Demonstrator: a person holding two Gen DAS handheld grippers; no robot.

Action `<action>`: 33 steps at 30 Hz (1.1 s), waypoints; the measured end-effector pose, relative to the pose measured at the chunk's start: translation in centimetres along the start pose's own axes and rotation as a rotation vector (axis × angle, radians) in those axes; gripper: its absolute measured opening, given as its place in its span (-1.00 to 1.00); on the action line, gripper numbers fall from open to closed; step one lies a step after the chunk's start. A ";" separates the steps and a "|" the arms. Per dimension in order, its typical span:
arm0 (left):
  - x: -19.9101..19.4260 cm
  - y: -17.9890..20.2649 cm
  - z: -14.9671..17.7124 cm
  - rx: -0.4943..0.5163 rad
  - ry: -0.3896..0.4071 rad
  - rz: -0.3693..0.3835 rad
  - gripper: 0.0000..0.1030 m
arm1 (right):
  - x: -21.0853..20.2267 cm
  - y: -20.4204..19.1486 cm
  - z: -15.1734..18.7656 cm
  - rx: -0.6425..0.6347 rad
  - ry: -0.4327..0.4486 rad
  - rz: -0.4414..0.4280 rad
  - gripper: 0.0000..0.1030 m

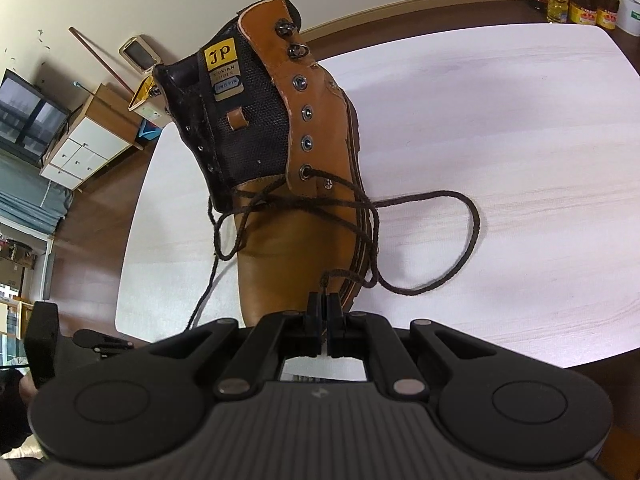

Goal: Lace up shoes with both hands

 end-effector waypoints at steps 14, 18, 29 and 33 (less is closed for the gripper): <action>-14.6 5.4 -8.6 -0.186 0.295 0.219 -0.96 | -7.2 -0.8 1.6 0.387 0.002 -0.514 -0.95; -18.7 6.9 -11.2 -0.141 0.411 0.282 -0.96 | -11.2 -2.2 1.7 0.443 0.126 -0.656 -0.95; -33.4 8.3 -8.5 0.059 0.735 0.379 -0.96 | -22.2 -9.9 8.9 0.452 0.581 -0.860 -0.95; -38.8 10.6 -6.2 0.145 0.789 0.363 -0.96 | -25.6 -13.8 12.5 0.401 0.648 -0.828 -0.95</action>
Point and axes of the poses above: each gripper's, at about its wrist camera, not at the fingertips, and x roughly the way its jaws point, y to its right, z to its underside, the point moved 7 cm from there along x, roughly the way its jaws point, and after that the axes turned 5 degrees about x, right-handed, at the moved point
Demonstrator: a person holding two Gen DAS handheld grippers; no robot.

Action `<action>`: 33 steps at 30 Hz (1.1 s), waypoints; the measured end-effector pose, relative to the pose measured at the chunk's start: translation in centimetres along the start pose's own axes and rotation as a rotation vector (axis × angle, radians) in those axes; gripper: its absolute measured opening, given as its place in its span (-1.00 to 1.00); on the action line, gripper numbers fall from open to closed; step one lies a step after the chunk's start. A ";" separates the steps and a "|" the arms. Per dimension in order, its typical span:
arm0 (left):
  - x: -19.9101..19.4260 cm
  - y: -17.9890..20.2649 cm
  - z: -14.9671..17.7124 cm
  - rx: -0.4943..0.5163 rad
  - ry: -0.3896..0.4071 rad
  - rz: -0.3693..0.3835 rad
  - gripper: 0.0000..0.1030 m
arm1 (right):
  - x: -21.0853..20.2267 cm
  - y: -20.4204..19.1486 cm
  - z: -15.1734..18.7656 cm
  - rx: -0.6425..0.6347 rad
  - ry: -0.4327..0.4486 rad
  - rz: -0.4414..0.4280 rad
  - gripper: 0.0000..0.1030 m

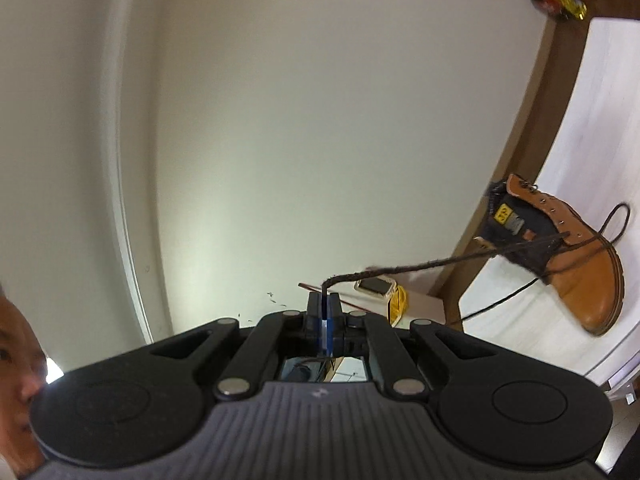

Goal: Lace up shoes with both hands

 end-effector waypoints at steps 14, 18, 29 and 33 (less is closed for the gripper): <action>-6.8 11.5 -5.6 0.223 0.204 0.128 -0.96 | -4.8 -14.4 3.7 -0.288 0.124 -0.062 -0.95; -5.6 12.8 -4.3 0.210 0.184 0.126 -0.96 | -4.1 -14.9 4.7 -0.314 0.110 -0.043 -0.95; 2.0 13.9 8.2 0.018 -0.225 0.052 -0.96 | -0.4 -6.6 8.3 -0.342 -0.067 0.355 -0.95; 3.7 16.1 12.7 0.024 -0.345 0.124 -0.96 | -0.1 -4.0 10.8 -0.378 -0.145 0.472 -0.95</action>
Point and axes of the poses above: each gripper's, at about its wrist camera, not at the fingertips, and x roughly the way its jaws point, y to its right, z to its underside, the point moved 7 cm from there along x, roughly the way its jaws point, and after that the axes turned 5 degrees about x, right-handed, at the moved point
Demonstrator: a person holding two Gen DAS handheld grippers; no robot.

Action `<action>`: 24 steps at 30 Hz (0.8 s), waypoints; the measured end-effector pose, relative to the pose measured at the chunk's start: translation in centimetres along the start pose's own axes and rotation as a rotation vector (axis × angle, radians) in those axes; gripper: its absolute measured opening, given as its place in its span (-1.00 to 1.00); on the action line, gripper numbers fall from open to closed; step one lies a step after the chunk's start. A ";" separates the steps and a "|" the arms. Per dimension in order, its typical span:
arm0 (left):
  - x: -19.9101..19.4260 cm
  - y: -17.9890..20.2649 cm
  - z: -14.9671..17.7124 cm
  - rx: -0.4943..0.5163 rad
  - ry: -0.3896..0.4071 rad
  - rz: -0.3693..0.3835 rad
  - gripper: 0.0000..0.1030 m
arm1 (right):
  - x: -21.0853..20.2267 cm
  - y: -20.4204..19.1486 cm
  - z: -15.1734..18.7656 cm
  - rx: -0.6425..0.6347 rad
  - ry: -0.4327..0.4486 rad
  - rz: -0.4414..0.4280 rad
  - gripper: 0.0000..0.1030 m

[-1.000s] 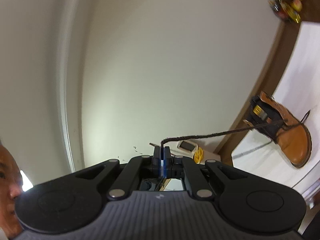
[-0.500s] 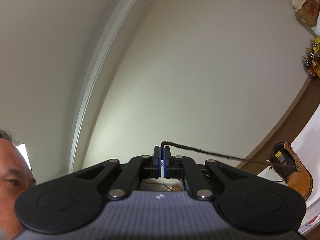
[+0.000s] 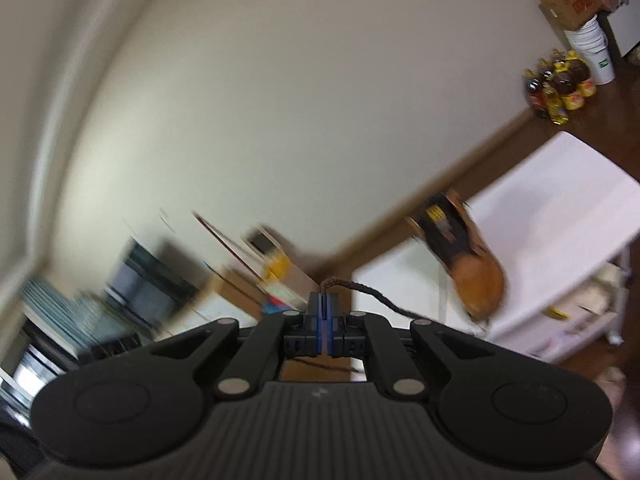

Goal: Lace up shoes with both hands

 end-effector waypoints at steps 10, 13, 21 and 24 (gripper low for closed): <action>4.7 2.4 4.5 0.044 -0.175 0.110 -0.96 | -2.7 2.8 6.5 -0.111 -0.168 0.270 -0.95; 5.7 2.5 4.5 0.053 -0.202 0.132 -0.96 | -6.1 3.5 6.9 -0.086 -0.190 0.305 -0.95; 4.3 -0.2 3.1 0.020 -0.164 0.061 -0.96 | -5.6 5.0 4.9 -0.124 -0.213 0.303 -0.94; 2.4 -2.2 1.2 0.027 -0.123 -0.020 -0.96 | -4.7 5.1 3.4 -0.151 -0.221 0.292 -0.95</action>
Point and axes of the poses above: each gripper's, at about its wrist camera, not at the fingertips, and x roughly the way its jaws point, y to its right, z to its underside, the point moved 7 cm from there along x, roughly the way its jaws point, and after that the axes turned 5 degrees about x, right-handed, at the moved point
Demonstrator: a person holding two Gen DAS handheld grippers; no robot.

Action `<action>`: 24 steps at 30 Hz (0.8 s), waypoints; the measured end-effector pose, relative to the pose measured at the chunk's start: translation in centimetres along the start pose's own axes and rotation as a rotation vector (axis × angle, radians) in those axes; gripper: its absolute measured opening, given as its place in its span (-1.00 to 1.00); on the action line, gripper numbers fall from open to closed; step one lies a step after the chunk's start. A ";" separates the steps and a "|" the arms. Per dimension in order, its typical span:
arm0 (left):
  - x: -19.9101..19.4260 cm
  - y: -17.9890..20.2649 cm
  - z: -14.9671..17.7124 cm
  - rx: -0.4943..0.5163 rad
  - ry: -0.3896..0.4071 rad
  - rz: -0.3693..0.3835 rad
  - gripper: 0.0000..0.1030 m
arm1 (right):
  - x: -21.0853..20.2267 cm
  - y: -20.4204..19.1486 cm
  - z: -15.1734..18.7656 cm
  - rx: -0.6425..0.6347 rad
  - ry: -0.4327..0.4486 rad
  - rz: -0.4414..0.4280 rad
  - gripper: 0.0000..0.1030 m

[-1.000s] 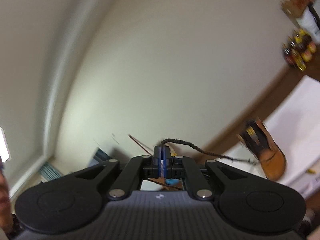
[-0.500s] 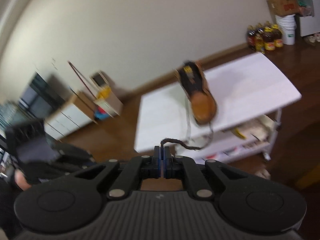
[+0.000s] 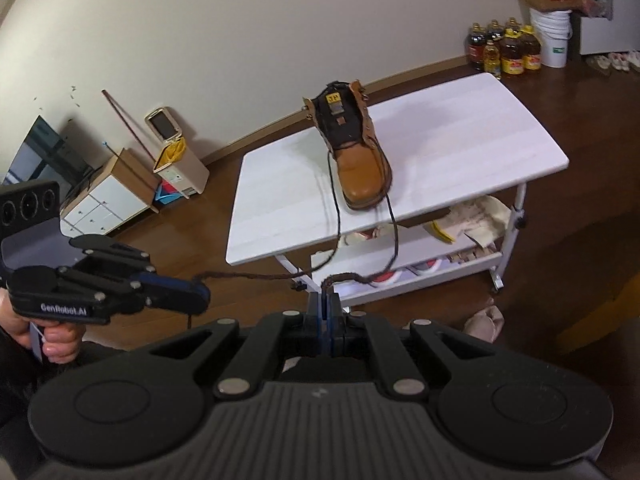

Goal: Lace up shoes with both hands

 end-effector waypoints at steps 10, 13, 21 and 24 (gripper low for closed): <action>-14.1 -11.3 -13.2 0.202 0.401 -0.699 -0.95 | -5.3 -0.6 -16.8 -0.191 0.379 0.118 -0.95; -14.3 -13.2 -13.5 0.225 0.378 -0.820 -0.95 | -6.3 -1.9 -19.6 -0.266 0.460 0.115 -0.95; 2.7 -22.0 -4.9 0.010 -0.054 -0.670 -0.95 | 11.7 4.2 -18.2 -0.350 0.012 0.104 -0.95; 7.9 -25.2 -3.4 -0.067 -0.182 -0.650 -0.95 | 18.2 7.5 -18.0 -0.324 -0.122 0.043 -0.95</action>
Point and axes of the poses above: each gripper's, at about its wrist camera, not at the fingertips, and x roughly the way its jaws point, y to its right, z to its underside, the point moved 7 cm from there along x, roughly the way its jaws point, and after that the axes turned 5 degrees about x, right-handed, at the moved point
